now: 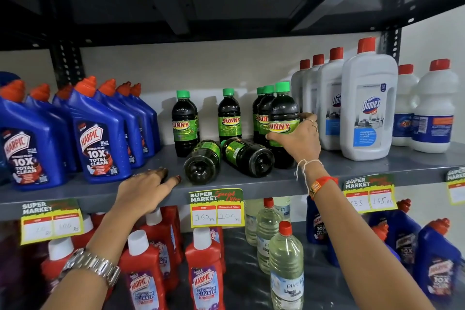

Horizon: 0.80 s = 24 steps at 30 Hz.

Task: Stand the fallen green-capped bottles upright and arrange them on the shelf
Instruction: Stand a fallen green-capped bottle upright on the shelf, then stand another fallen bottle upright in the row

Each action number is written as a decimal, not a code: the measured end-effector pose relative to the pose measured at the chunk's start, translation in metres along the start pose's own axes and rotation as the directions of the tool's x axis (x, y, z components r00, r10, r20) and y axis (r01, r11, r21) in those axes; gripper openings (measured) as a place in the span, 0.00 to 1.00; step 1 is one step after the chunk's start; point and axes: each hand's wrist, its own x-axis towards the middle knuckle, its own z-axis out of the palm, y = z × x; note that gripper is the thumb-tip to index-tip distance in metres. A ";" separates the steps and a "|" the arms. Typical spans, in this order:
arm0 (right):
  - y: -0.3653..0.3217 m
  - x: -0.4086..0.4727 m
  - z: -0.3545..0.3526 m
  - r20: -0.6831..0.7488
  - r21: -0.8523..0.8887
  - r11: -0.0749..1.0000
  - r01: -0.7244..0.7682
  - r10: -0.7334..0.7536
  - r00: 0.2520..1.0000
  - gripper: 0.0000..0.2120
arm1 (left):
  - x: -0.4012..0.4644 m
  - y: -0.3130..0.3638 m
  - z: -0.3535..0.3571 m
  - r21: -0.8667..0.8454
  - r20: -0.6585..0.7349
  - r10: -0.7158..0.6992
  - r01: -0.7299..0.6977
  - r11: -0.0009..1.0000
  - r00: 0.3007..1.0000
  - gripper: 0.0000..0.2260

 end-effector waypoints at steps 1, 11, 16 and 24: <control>0.002 0.004 0.000 0.039 0.064 0.997 -0.036 0.034 0.999 0.45 | 0.001 0.000 0.001 -0.012 -0.006 -0.005 0.005 1.000 1.000 0.22; 0.009 0.009 -0.003 0.127 0.363 0.928 -0.077 0.033 0.991 0.38 | 0.006 -0.003 0.007 -0.162 -0.048 -0.074 0.065 0.985 0.996 0.25; -0.027 -0.015 -0.009 -0.384 0.267 0.901 0.343 -0.227 0.895 0.31 | 0.007 -0.002 0.009 -0.198 -0.067 -0.090 0.076 0.977 0.994 0.26; -0.084 -0.025 0.019 0.472 -0.366 0.705 0.608 -0.422 0.774 0.36 | 0.007 -0.005 0.009 -0.197 -0.062 -0.077 0.063 0.978 0.995 0.34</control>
